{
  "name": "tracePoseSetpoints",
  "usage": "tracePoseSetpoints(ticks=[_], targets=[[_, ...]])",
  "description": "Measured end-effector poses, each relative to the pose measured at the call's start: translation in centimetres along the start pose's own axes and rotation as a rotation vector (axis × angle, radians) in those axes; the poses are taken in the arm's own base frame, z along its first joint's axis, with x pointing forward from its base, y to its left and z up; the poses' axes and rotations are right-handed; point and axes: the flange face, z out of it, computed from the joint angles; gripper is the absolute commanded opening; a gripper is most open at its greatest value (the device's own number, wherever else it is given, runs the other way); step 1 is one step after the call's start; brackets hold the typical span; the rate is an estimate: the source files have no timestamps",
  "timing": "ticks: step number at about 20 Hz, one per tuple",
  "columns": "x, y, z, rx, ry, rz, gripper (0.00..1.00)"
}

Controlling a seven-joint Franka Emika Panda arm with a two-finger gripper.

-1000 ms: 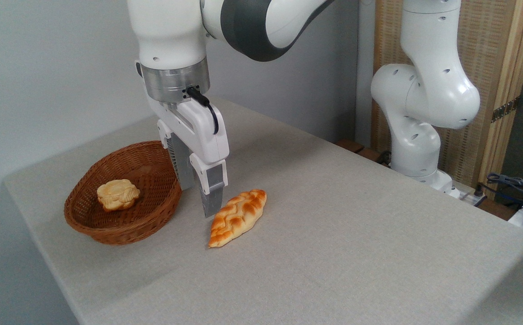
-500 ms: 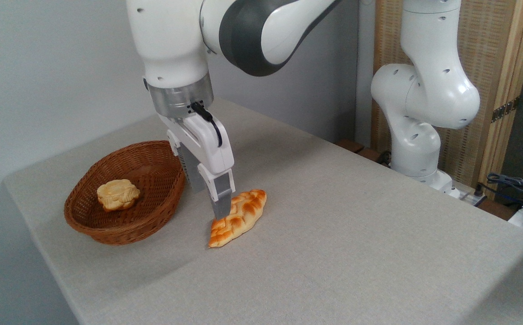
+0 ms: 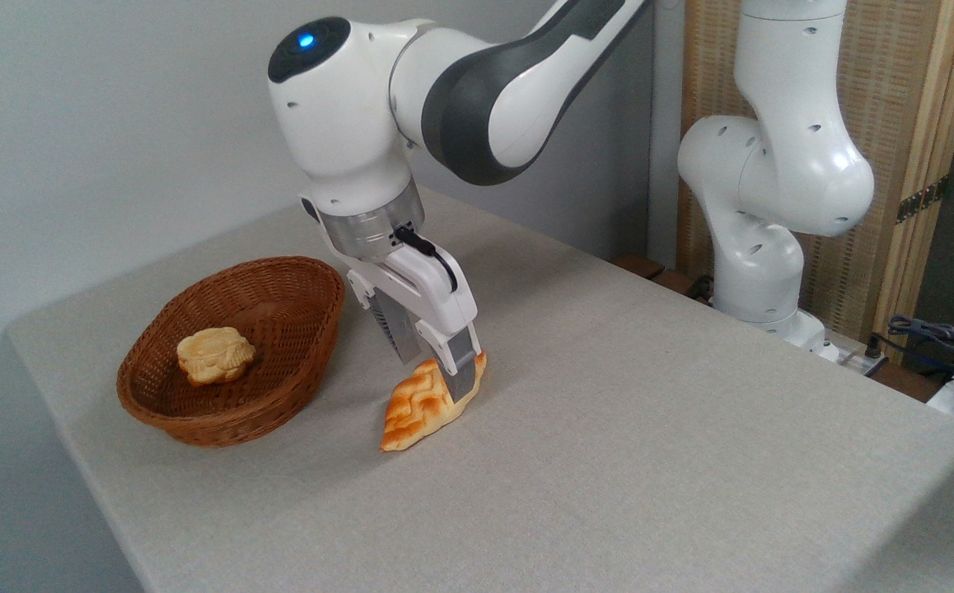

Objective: Put bread into the basket
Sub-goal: 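Close the gripper on the braided bread loaf, then lift the braided loaf and carry it over the wicker basket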

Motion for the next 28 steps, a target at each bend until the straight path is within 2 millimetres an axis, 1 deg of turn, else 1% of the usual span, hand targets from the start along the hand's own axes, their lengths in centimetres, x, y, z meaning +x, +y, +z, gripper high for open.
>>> tracePoseSetpoints(ticks=[3, 5, 11, 12, 14, 16, 17, 18, 20, 28], targets=[[1.1, 1.7, 1.7, -0.012, -0.022, -0.029, 1.00], [1.8, 2.4, 2.7, -0.016, -0.036, -0.037, 1.00], [1.9, 2.2, 3.2, -0.020, -0.043, -0.043, 1.00], [1.9, 2.1, 3.3, -0.019, -0.046, -0.042, 0.97], [1.8, 1.9, 3.5, -0.004, -0.061, -0.036, 0.85], [1.8, 1.8, 3.8, 0.004, -0.074, -0.032, 0.61], [1.8, 1.7, 3.8, 0.005, -0.076, -0.031, 0.51], [1.8, 1.7, 3.9, 0.005, -0.077, -0.031, 0.46], [1.8, 1.7, 3.9, 0.005, -0.077, -0.031, 0.45], [1.8, 1.8, 3.9, 0.004, -0.079, -0.030, 0.45]])
